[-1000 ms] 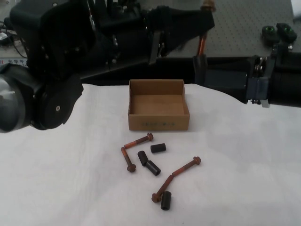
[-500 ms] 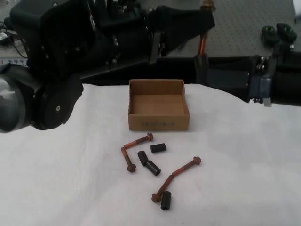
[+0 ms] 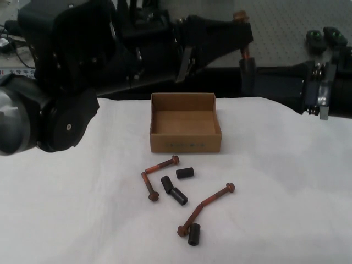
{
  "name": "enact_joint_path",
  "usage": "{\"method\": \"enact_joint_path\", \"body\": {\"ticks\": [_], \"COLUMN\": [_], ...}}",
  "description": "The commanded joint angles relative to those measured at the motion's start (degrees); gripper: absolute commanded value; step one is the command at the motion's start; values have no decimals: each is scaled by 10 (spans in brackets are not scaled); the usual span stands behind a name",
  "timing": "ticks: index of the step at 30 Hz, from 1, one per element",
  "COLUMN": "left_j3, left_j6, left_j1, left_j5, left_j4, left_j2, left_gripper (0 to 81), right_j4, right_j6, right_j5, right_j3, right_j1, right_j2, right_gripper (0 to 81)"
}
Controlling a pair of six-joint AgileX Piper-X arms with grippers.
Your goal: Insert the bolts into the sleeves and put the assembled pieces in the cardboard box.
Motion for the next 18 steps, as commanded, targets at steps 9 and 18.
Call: {"method": "enact_joint_path", "body": {"ticks": [9, 18], "left_j3": [-3, -3], "left_j6": [60, 63], "left_j1": [4, 4], "left_j5": [41, 45], "left_j4": [131, 105], "left_j2": [-7, -8], "left_gripper": [6, 408], "right_j4": [-12, -12], "right_j6": [-15, -15], "right_j5": [-18, -18], "right_j3": [-3, -3], "right_j1": [-11, -11], "right_j2": [-2, -2], "right_gripper": [25, 25]}}
